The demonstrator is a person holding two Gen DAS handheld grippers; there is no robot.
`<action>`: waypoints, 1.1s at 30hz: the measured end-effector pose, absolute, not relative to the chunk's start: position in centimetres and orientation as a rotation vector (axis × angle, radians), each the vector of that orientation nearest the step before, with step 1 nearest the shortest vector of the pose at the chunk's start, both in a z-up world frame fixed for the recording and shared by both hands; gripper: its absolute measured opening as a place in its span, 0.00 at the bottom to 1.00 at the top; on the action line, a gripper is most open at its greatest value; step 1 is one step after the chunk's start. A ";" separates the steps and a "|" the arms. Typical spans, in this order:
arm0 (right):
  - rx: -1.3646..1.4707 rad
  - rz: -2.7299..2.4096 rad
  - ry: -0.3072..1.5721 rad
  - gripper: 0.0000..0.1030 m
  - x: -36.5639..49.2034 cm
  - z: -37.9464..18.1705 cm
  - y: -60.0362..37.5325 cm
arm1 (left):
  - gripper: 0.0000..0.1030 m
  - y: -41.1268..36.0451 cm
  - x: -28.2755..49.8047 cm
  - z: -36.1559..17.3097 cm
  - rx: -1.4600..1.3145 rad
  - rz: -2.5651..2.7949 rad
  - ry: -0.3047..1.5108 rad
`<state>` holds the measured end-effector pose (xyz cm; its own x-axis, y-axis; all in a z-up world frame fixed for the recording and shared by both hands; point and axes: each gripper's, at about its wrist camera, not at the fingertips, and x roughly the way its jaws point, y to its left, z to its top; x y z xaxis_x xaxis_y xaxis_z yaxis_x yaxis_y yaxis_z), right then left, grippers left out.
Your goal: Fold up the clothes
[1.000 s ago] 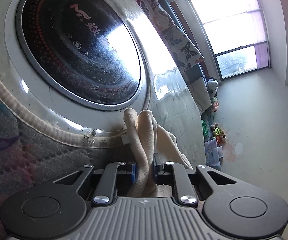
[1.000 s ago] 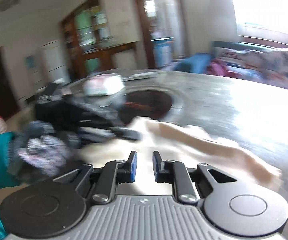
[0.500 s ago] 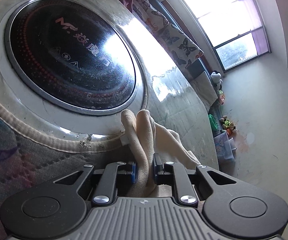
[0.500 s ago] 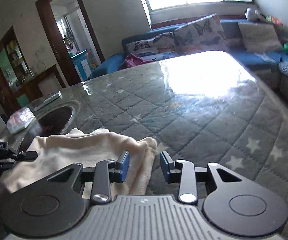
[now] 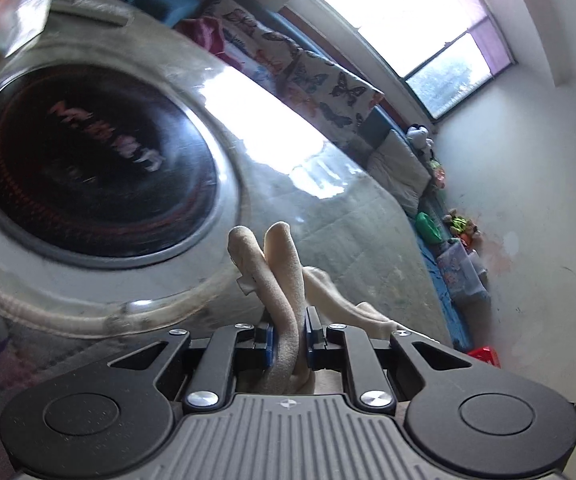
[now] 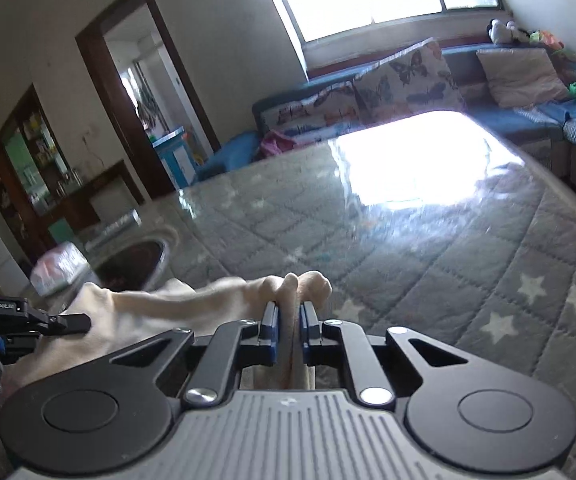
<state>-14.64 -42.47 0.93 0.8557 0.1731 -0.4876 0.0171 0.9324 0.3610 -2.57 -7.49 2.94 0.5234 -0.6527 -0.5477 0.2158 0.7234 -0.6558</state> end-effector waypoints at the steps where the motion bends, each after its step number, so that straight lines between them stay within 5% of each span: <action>1: 0.361 0.077 0.525 0.09 -15.1 1.3 -42.7 | 0.15 -8.2 -2.5 3.2 -0.551 -0.571 0.870; 17: 0.343 -0.233 0.444 0.01 -20.3 4.7 -54.0 | 0.14 -24.3 -1.6 3.7 -0.391 -0.805 0.877; 22: 0.383 -0.254 0.490 0.06 -20.7 2.9 -55.9 | 0.15 -24.8 -1.3 3.3 -0.377 -0.792 0.883; 26: 0.430 -0.225 0.530 0.22 -20.2 0.8 -56.2 | 0.15 -24.6 -1.3 3.0 -0.369 -0.765 0.897; 33: 0.475 -0.183 0.564 0.23 -18.6 -1.7 -56.1 | 0.15 -24.9 -1.2 2.8 -0.350 -0.748 0.906</action>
